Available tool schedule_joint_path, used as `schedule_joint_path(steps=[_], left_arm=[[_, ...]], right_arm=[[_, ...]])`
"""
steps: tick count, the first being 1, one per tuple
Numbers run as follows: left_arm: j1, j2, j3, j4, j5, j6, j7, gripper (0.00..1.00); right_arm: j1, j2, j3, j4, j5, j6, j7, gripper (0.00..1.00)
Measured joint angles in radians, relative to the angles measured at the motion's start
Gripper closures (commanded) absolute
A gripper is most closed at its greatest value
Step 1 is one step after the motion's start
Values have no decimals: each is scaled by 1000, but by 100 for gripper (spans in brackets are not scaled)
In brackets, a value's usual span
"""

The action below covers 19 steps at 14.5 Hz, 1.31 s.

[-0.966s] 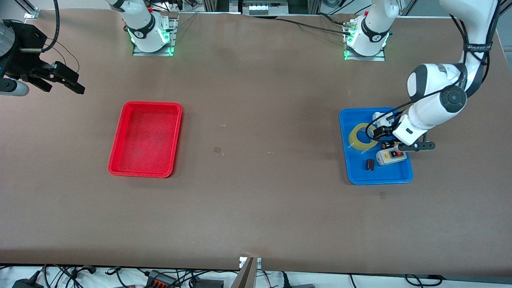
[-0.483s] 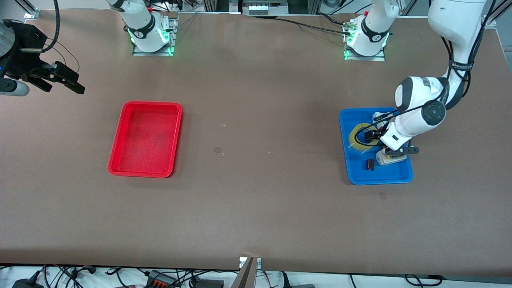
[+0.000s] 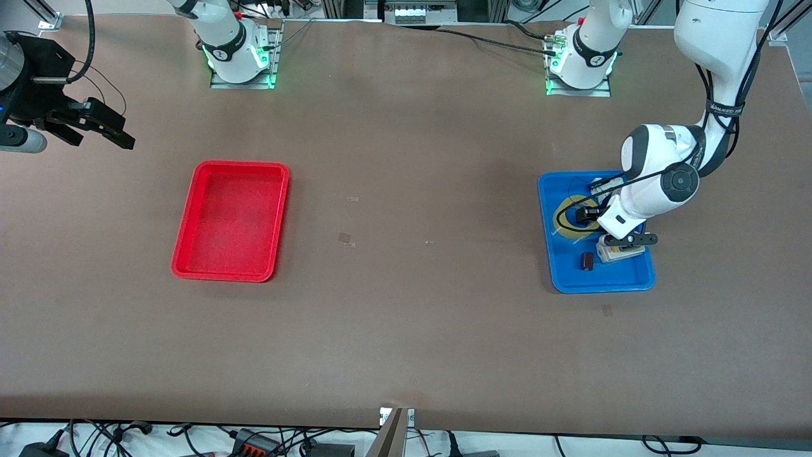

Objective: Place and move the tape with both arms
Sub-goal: 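Reach the left gripper down to the yellow tape roll in the blue tray, then close the left gripper on the tape roll and lift it, then carry the tape with the left gripper to the table middle and lower it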

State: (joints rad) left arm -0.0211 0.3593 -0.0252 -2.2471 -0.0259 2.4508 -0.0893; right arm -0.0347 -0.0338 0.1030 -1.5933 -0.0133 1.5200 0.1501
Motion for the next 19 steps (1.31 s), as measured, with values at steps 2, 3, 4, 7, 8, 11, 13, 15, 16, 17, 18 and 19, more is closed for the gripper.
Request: schedule_joint_path(steps=[2, 3, 4, 7, 8, 11, 13, 15, 16, 17, 18, 19], left_arm=[[0, 2, 0, 0, 0, 0, 0, 85], [0, 2, 0, 0, 0, 0, 0, 88], [0, 2, 1, 0, 0, 0, 0, 92], [0, 2, 1, 5, 0, -5, 0, 95], [0, 0, 1, 9, 0, -14, 0, 95], [0, -46, 1, 42, 0, -88, -1, 95], [-4, -106, -8, 63, 0, -163, -1, 95], [-12, -156, -57, 66, 0, -199, -24, 95], [-16, -169, -97, 67, 0, -202, -61, 95], [-19, -173, -155, 72, -1, -202, -127, 95], [-24, -172, -212, 80, -1, -201, -206, 95], [-34, -170, -265, 90, -1, -201, -280, 95]], right_arm=[[0, 0, 0, 0, 0, 0, 0, 2], [0, 0, 0, 0, 0, 0, 0, 2], [0, 0, 0, 0, 0, 0, 0, 2], [0, 0, 0, 0, 0, 0, 0, 2], [0, 0, 0, 0, 0, 0, 0, 2], [0, -1, 0, 0, 0, 0, 0, 2], [0, -1, 0, 0, 0, 0, 0, 2], [0, -1, 0, 0, 0, 0, 0, 2], [0, -1, 0, 0, 0, 0, 0, 2], [0, -1, 0, 0, 0, 0, 0, 2], [0, -1, 0, 0, 0, 0, 0, 2], [0, -1, 0, 0, 0, 0, 0, 2]])
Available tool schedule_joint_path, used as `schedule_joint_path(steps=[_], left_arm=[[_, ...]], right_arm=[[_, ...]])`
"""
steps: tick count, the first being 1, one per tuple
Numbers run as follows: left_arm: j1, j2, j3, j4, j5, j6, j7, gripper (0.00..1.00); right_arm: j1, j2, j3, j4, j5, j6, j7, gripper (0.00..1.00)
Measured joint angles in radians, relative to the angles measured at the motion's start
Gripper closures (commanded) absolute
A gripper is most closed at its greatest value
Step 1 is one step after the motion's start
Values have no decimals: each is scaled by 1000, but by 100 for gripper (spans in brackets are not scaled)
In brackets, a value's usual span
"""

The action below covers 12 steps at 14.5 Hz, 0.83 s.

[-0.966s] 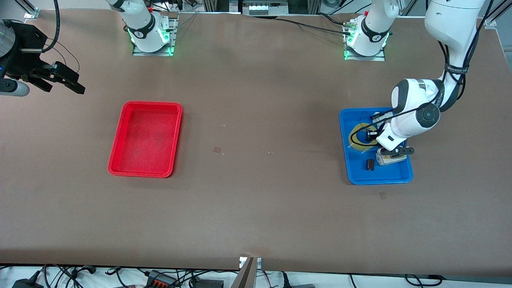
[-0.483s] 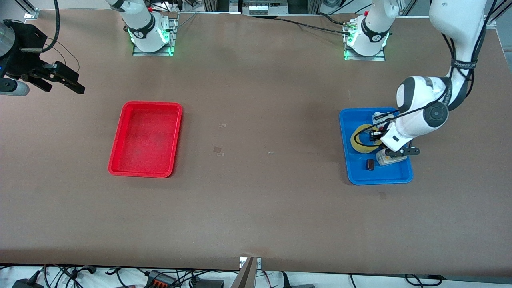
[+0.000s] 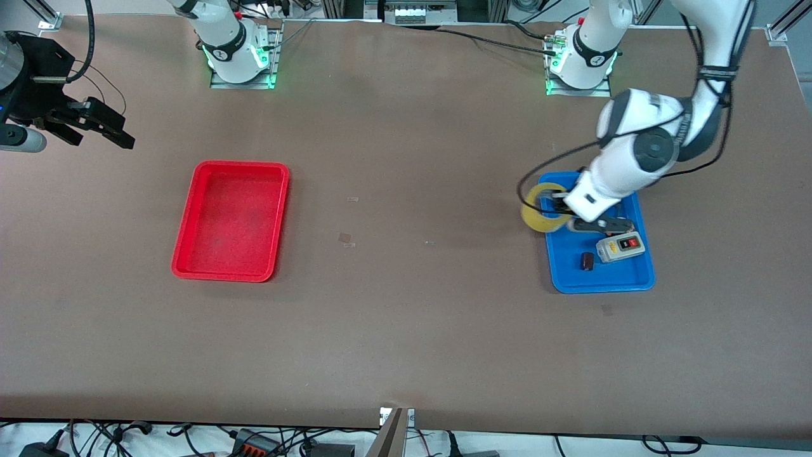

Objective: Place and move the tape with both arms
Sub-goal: 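Carry the tape with the left gripper to the table middle and lower it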

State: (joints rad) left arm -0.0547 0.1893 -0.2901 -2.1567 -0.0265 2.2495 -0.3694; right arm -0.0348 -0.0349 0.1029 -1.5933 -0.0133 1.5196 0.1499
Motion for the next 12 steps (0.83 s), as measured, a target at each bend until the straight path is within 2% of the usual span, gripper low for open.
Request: schedule_joint_path(steps=[2, 4, 7, 12], left_arm=[[-26, 17, -95, 34, 0, 0, -137, 95], [-87, 61, -141, 87, 0, 0, -246, 95], [-216, 178, -145, 201, 32, 3, -389, 95], [-341, 413, -143, 415, 183, 5, -647, 95]], right_arm=[[0, 0, 0, 0, 0, 0, 0, 2], [-1, 1, 0, 0, 0, 0, 0, 2], [-2, 2, -1, -1, 0, 0, 0, 2], [-5, 4, -2, -1, 0, 0, 0, 2]])
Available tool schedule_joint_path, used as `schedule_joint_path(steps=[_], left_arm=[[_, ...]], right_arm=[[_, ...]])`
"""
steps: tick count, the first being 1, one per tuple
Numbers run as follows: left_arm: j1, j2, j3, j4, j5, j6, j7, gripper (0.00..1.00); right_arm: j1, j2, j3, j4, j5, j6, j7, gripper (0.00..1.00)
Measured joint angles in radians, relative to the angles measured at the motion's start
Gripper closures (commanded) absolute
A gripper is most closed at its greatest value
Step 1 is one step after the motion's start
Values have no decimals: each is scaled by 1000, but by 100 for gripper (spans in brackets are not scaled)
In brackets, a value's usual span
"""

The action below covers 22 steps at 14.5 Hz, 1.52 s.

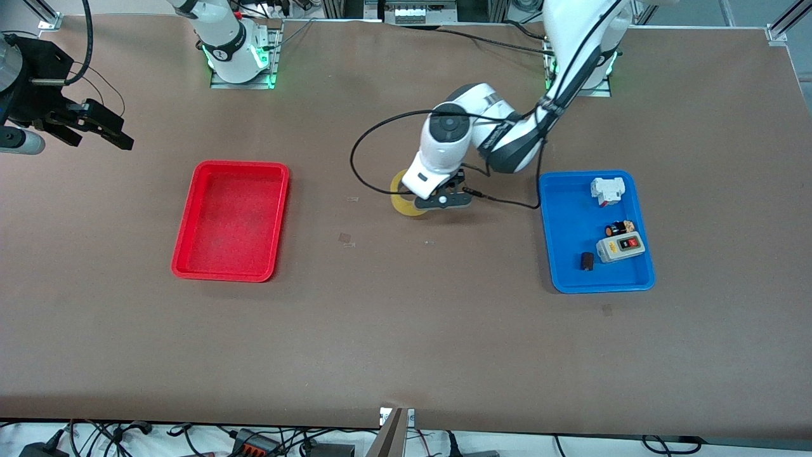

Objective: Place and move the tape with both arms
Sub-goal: 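Carry the tape with the left gripper to the table middle and lower it, then release the tape and withdraw the left gripper while the right gripper reaches the tape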

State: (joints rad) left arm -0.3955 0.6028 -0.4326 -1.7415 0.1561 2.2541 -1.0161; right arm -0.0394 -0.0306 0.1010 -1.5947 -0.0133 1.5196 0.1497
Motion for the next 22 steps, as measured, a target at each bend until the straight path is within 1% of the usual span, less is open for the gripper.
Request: schedule_joint_path(steps=[3, 4, 5, 6, 8, 10, 12, 14, 16, 18, 19, 22], left_arm=[[-53, 117, 5, 102, 45, 0, -82, 93], [-59, 142, 7, 127, 53, 0, -95, 84], [-61, 159, 9, 145, 58, 0, -101, 60], [-61, 169, 10, 155, 59, 0, -102, 34], [-61, 173, 14, 163, 59, 0, -103, 21], [-61, 173, 16, 172, 59, 0, -105, 15], [-57, 170, 24, 185, 59, -7, -111, 12], [-27, 146, 32, 205, 61, -77, -111, 11], [30, 90, 32, 218, 62, -165, -100, 11], [78, 29, 32, 219, 62, -235, -75, 11], [99, 0, 33, 220, 62, -261, -60, 1], [159, -78, 34, 222, 62, -335, -34, 0]], right_arm=[[0, 3, 0, -1, 0, 0, 0, 2], [0, 5, 0, -1, 0, 0, 0, 2], [0, 7, 0, -1, 0, 0, 0, 2], [0, 8, 0, -1, 0, 0, 0, 2], [0, 9, 0, -1, 0, 0, 0, 2], [0, 9, 0, -1, 0, 0, 0, 2], [0, 9, 0, -1, 0, 0, 0, 2], [2, 10, 3, -1, 1, 2, 0, 2], [17, 21, 9, -2, 2, 17, 5, 2], [64, 43, 13, -4, 3, 44, 44, 2], [96, 57, 14, -7, 3, 64, 73, 2], [188, 103, 18, -28, 3, 132, 166, 2]])
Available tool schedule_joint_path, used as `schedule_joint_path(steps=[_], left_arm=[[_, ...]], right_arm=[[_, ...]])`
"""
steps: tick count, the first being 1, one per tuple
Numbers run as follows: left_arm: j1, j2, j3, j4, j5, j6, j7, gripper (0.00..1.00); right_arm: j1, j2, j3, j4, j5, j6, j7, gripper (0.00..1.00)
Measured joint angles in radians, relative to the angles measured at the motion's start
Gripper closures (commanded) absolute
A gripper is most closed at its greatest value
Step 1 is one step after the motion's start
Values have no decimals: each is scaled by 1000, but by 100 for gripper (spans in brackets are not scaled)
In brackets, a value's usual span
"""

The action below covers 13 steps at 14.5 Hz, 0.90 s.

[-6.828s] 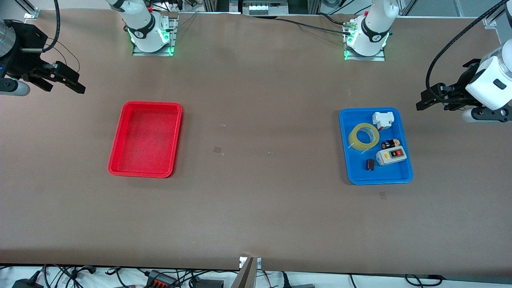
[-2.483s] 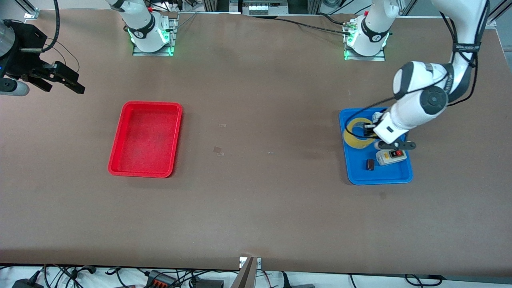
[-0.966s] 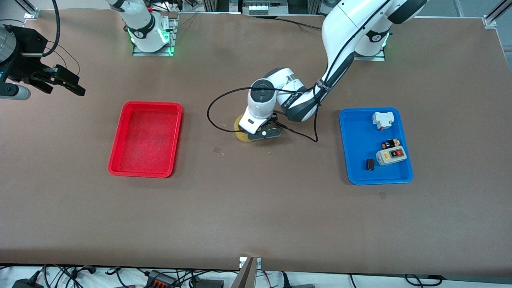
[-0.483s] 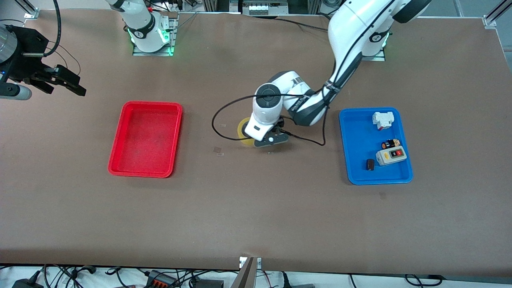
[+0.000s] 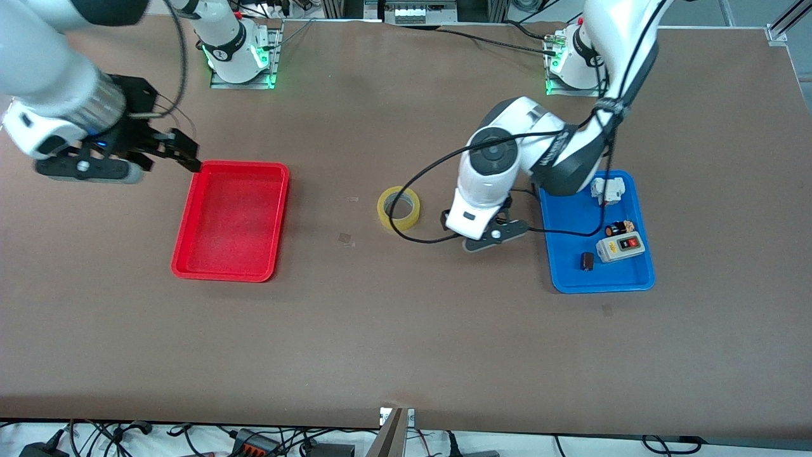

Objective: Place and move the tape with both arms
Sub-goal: 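Release the tape and withdraw the left gripper while the right gripper reaches the tape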

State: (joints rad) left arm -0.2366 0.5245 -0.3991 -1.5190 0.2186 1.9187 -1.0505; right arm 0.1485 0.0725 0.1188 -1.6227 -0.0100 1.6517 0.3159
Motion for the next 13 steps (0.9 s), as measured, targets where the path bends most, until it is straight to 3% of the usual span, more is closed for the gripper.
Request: schedule_joint_path(steps=[7, 13], left_arm=[[177, -147, -3, 18, 0, -234, 124, 0], [383, -191, -2, 123, -62, -408, 477, 0]], right_arm=[[190, 148, 2, -14, 0, 154, 188, 2], [318, 229, 3, -99, -1, 322, 305, 2]])
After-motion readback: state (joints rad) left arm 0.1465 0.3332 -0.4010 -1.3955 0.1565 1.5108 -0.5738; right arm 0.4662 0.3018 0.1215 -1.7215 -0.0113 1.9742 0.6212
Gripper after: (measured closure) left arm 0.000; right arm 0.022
